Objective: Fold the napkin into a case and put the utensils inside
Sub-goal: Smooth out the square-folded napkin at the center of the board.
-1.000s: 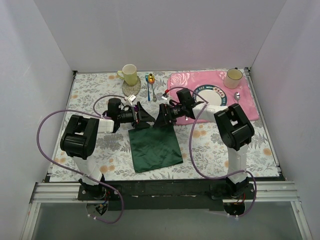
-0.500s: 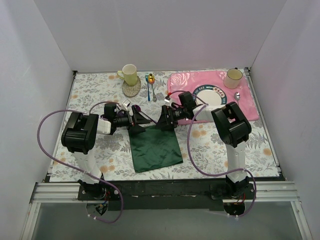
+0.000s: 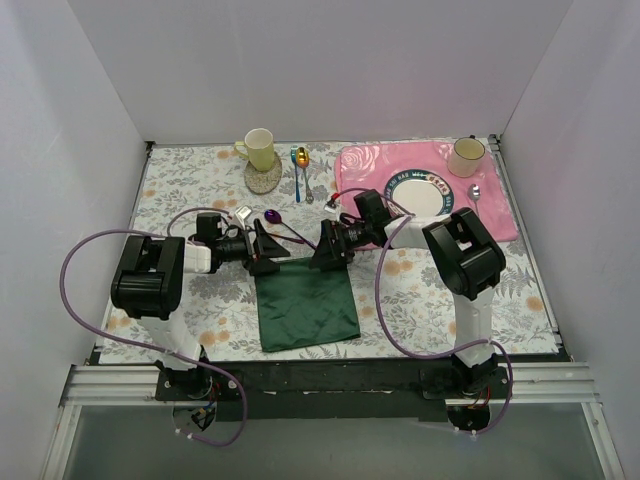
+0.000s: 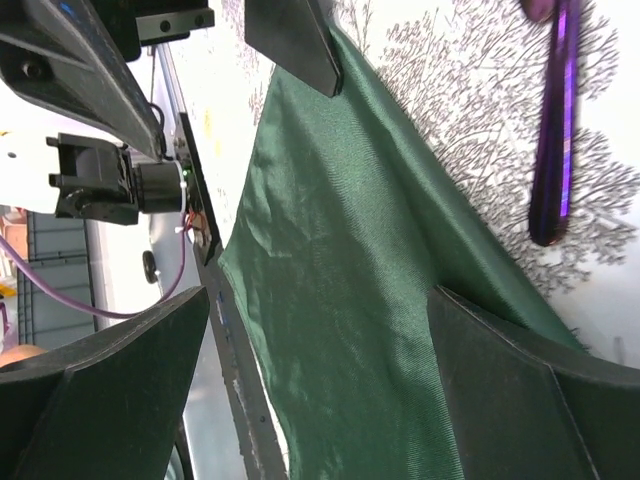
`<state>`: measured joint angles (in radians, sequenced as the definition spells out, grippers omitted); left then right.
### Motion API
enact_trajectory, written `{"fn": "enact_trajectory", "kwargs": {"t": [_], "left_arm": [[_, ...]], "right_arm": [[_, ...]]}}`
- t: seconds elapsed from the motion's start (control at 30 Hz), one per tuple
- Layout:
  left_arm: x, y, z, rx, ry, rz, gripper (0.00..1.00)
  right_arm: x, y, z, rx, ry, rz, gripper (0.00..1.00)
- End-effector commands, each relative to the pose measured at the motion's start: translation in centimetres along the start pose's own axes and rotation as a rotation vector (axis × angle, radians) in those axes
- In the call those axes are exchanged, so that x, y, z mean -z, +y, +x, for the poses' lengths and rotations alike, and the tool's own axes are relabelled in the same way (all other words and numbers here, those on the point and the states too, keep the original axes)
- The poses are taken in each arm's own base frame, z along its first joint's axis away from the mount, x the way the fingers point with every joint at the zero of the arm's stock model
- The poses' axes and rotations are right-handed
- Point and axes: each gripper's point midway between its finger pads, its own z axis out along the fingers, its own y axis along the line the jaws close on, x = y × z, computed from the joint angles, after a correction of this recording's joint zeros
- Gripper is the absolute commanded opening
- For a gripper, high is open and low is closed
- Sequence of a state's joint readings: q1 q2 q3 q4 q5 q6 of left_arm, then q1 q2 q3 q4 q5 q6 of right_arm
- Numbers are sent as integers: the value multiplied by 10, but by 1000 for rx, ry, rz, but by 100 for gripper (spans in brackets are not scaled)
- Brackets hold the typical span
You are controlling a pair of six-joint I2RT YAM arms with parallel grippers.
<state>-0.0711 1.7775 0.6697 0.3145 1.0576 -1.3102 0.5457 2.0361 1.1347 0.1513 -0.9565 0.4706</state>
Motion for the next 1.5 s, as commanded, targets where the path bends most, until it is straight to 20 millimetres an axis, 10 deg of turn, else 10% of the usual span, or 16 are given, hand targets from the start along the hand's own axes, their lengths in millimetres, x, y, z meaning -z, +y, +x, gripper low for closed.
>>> {"fn": "enact_trajectory", "kwargs": {"t": [0.0, 0.27, 0.57, 0.87, 1.13, 1.47], "left_arm": [[12, -30, 0, -110, 9, 70, 98], [10, -33, -10, -107, -41, 55, 98], [5, -4, -8, -7, -74, -28, 98], [4, 21, -2, 53, -80, -104, 98], [10, 35, 6, 92, -75, -130, 98], [18, -22, -3, -74, -43, 33, 98]], "right_arm": [[8, 28, -7, 25, -10, -22, 99], [-1, 72, -47, 63, -97, -89, 98], [-31, 37, -40, -39, -87, -67, 99], [-15, -16, -9, -97, -45, 21, 99], [0, -21, 1, -90, -12, 22, 99], [27, 88, -5, 92, 23, -141, 99]]}}
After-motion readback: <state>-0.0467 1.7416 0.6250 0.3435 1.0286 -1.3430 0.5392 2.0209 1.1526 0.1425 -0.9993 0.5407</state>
